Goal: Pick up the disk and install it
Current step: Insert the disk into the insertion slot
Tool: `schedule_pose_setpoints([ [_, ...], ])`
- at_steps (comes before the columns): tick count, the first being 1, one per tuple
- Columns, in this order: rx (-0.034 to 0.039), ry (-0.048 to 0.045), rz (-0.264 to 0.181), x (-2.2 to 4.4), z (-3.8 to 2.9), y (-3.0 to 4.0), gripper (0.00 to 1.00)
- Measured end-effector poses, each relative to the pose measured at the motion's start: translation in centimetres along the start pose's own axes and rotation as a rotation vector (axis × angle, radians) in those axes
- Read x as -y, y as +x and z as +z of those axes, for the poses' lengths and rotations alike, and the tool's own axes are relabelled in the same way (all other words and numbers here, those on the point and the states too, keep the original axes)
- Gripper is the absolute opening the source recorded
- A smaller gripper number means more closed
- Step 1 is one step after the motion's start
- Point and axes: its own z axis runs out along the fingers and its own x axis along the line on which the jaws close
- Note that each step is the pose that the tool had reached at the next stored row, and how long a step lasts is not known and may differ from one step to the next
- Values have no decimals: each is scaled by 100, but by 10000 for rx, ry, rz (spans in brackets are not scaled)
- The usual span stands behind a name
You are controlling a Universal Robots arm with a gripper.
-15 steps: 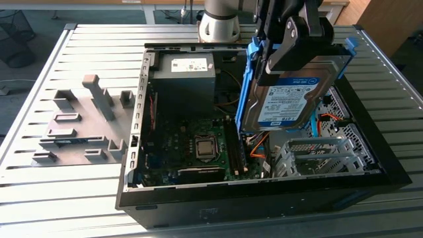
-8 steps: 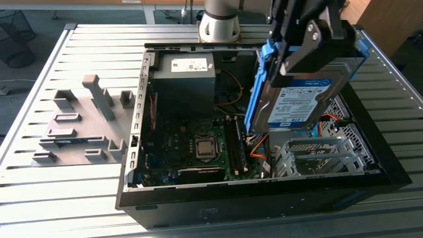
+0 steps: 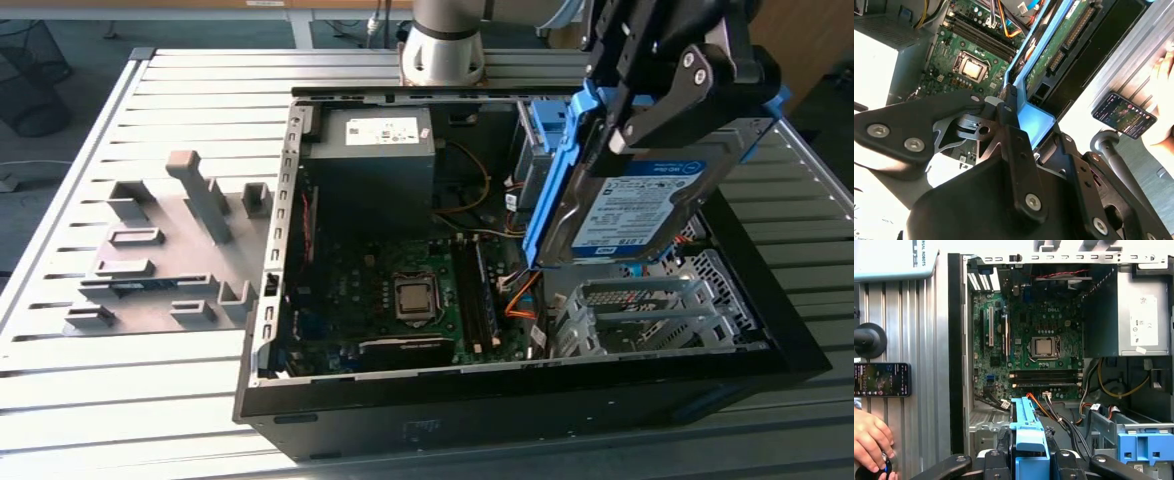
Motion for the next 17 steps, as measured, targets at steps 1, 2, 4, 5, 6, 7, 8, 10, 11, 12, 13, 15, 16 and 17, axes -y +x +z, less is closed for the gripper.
schedule_pose_setpoints([
  [1, 1, 0, 0, 1, 3, 0, 37],
  [2, 1, 0, 0, 1, 6, 0, 37],
  [4, 1, 0, 0, 1, 6, 0, 37],
  [5, 1, 0, 0, 1, 6, 0, 37],
  [6, 1, 0, 0, 2, 6, 0, 37],
  [7, 1, 0, 0, 2, 6, 0, 37],
  [8, 1, 0, 0, 1, 6, 0, 37],
  [10, 1, 0, 0, 1, 6, 0, 37],
  [11, 1, 0, 0, 1, 6, 0, 37],
  [12, 0, 0, 0, 3, 6, 0, 37],
  [13, 1, 0, -1, 6, 6, 0, 37],
  [15, 2, 0, 0, 36, 7, -1, 37],
  [16, 2, 0, 0, 58, 8, -2, 37],
  [17, 2, 0, 0, 86, 9, -3, 37],
])
